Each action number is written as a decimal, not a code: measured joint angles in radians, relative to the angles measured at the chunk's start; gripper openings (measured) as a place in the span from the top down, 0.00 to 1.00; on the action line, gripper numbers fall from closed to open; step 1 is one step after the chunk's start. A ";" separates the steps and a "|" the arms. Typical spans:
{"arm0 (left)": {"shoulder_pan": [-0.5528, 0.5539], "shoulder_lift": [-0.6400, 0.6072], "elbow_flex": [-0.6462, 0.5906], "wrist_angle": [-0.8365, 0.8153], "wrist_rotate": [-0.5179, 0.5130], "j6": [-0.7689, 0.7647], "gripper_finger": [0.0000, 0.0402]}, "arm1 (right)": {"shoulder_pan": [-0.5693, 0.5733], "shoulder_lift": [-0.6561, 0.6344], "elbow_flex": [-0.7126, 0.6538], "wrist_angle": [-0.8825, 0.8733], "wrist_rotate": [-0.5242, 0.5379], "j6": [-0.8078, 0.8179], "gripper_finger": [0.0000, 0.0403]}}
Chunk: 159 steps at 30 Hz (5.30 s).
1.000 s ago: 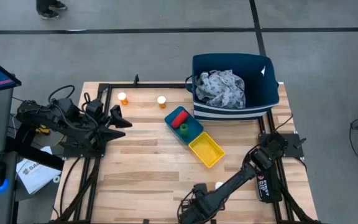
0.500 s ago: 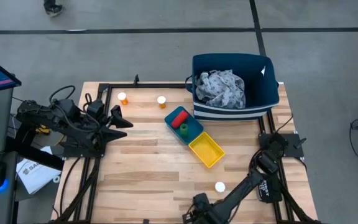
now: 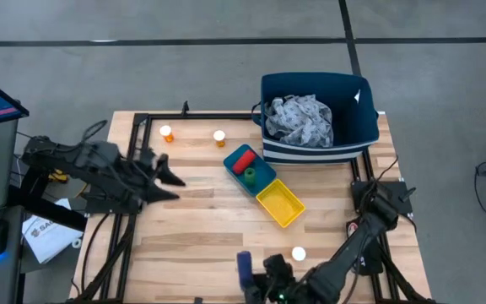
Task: Pick & Place Medicine items
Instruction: Put the blue bandage into the blue bin
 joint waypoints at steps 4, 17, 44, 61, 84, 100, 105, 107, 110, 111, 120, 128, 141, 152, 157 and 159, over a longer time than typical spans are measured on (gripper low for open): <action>-0.001 0.097 -0.001 0.016 0.130 -0.042 0.48 | -0.044 -0.036 0.000 0.123 0.016 -0.232 0.61; -0.127 0.306 -0.001 0.437 0.445 -0.094 0.30 | -0.118 -0.040 0.000 0.686 -0.104 -0.764 0.61; -0.137 0.386 0.000 0.517 0.393 -0.195 0.25 | -0.206 -0.040 0.000 0.629 -0.208 -0.778 0.63; -0.137 0.386 0.000 0.494 0.378 -0.199 0.43 | -0.206 -0.040 0.000 0.636 -0.205 -0.776 0.63; -0.137 0.385 0.000 0.498 0.387 -0.195 0.57 | -0.201 -0.040 0.000 0.672 -0.203 -0.775 0.59; -0.144 0.385 0.000 0.425 0.479 -0.180 0.57 | -0.156 -0.039 -0.001 0.741 -0.191 -0.757 0.47; -0.147 0.385 0.000 0.390 0.425 -0.107 0.57 | -0.098 -0.039 -0.001 0.738 -0.149 -0.676 0.48; -0.134 0.385 0.000 0.373 0.383 -0.053 0.57 | -0.069 -0.039 -0.001 0.720 -0.147 -0.620 0.49; -0.093 0.385 0.000 0.355 0.311 0.021 0.57 | -0.024 -0.039 -0.001 0.674 -0.147 -0.507 0.49; -0.072 0.385 0.000 0.339 0.285 0.037 0.57 | -0.007 -0.039 -0.001 0.653 -0.147 -0.461 0.50; 0.183 0.385 0.000 0.303 0.120 0.205 0.57 | 0.121 -0.039 -0.001 0.341 -0.150 -0.067 0.51; 0.389 0.526 0.135 0.235 0.106 0.313 0.57 | 0.172 -0.044 -0.001 0.047 -0.149 0.179 0.51; 0.433 0.750 0.373 0.053 0.148 0.414 0.57 | 0.246 -0.074 0.000 -0.188 -0.074 0.383 0.51; 0.371 1.009 0.607 -0.005 0.032 0.438 0.57 | 0.295 -0.091 0.000 -0.229 -0.072 0.395 0.51; 0.371 1.097 0.663 -0.080 0.008 0.447 0.57 | 0.309 -0.091 0.000 -0.221 -0.072 0.396 0.51; 0.370 1.120 0.664 -0.087 -0.007 0.447 0.57 | 0.309 -0.091 0.000 -0.221 -0.072 0.396 0.51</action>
